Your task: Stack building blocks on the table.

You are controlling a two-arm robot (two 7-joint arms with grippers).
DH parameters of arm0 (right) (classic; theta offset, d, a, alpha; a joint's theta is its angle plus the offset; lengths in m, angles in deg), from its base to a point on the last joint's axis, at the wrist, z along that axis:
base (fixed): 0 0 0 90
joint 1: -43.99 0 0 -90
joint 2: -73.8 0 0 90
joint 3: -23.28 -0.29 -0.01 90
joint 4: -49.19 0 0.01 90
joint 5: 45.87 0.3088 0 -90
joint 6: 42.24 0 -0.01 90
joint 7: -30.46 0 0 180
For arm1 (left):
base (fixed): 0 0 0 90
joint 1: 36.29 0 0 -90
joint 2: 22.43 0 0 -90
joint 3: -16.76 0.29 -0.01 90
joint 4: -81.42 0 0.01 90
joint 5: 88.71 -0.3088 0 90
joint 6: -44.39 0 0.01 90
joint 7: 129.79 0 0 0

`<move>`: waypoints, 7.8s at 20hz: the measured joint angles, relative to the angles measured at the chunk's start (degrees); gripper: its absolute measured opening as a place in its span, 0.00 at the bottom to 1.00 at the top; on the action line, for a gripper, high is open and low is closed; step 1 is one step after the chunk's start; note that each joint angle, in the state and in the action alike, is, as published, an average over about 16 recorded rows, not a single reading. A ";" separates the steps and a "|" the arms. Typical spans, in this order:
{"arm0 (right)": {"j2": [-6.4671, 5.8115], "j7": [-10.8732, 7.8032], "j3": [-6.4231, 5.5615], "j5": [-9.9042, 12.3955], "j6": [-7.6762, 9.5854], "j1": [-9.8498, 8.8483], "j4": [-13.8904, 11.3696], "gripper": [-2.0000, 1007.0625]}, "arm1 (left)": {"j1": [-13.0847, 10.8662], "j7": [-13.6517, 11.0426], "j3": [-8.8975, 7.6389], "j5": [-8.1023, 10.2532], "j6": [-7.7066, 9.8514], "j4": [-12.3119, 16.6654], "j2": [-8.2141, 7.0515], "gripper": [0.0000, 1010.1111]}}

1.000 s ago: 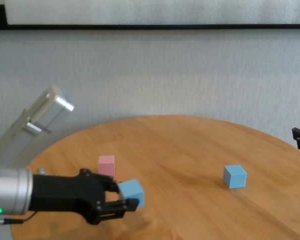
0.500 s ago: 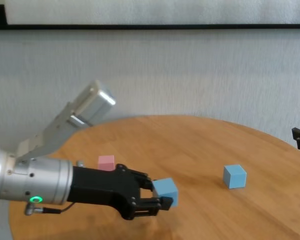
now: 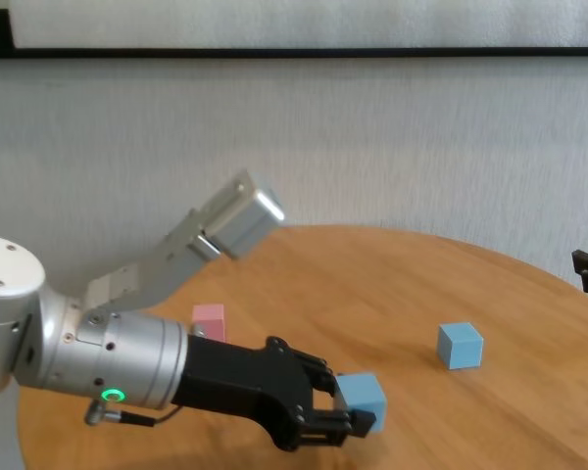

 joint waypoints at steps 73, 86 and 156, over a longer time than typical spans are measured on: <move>0.00 0.00 0.00 0.00 0.00 0.00 0.00 1.00 | -13.80 28.14 -15.18 1.64 0.89 17.65 -3.16 0.99; 0.00 0.00 0.00 0.00 0.00 0.00 0.00 1.00 | -16.02 32.97 -18.40 -0.66 0.46 18.66 -2.02 0.99; 14.11 0.51 -0.15 6.18 26.30 1.70 -3.78 1.00 | -16.36 33.10 -19.56 -0.77 1.44 18.36 -1.22 0.99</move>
